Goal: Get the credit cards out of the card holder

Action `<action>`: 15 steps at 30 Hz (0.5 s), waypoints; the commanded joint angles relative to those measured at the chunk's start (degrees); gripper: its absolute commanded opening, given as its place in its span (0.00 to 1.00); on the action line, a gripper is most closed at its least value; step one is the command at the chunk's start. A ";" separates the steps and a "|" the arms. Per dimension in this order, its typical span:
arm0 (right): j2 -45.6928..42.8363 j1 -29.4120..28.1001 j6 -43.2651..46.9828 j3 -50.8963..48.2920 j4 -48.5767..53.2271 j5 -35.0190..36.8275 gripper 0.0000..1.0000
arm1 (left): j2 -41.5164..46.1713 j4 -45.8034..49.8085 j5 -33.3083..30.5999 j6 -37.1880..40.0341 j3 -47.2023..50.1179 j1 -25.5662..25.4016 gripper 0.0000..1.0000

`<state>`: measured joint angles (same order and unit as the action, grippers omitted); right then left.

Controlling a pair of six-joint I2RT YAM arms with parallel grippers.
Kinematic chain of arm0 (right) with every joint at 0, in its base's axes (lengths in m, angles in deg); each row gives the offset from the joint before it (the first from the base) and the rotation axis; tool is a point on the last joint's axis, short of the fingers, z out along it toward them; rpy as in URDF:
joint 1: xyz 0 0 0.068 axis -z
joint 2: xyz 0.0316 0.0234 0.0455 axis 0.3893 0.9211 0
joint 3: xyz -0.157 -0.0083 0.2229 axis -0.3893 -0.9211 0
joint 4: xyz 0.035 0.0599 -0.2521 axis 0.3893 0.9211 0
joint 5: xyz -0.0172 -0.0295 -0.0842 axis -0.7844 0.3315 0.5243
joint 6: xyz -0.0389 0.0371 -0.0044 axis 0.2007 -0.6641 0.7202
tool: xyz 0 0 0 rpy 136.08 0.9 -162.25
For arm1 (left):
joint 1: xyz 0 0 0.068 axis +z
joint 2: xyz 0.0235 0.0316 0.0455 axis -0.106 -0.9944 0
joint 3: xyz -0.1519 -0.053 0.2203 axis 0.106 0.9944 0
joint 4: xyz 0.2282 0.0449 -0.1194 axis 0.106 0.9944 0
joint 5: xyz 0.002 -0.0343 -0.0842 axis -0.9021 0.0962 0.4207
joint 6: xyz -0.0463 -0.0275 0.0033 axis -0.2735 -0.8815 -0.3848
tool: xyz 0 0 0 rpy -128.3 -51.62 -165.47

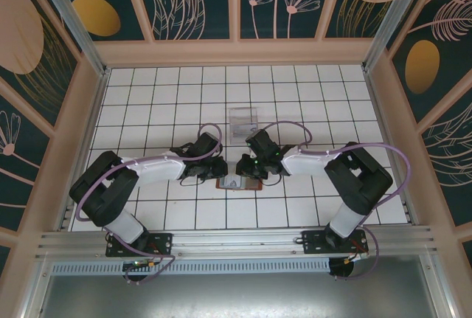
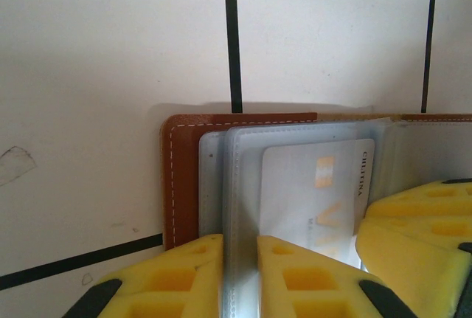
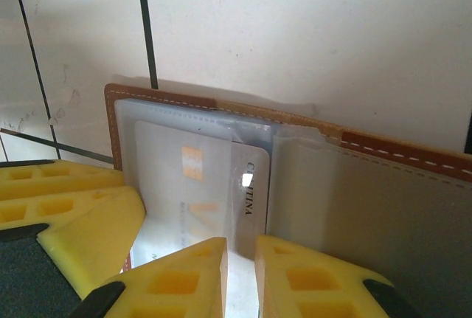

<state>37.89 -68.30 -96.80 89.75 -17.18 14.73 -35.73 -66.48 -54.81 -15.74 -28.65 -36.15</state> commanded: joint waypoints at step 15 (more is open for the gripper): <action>-0.85 0.66 0.08 -2.21 0.46 1.41 0.20 | -4.30 6.91 -3.06 0.28 2.92 -0.14 0.18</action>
<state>37.32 -68.21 -96.82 88.94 -18.01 14.77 -35.86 -66.68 -54.83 -15.76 -28.65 -36.15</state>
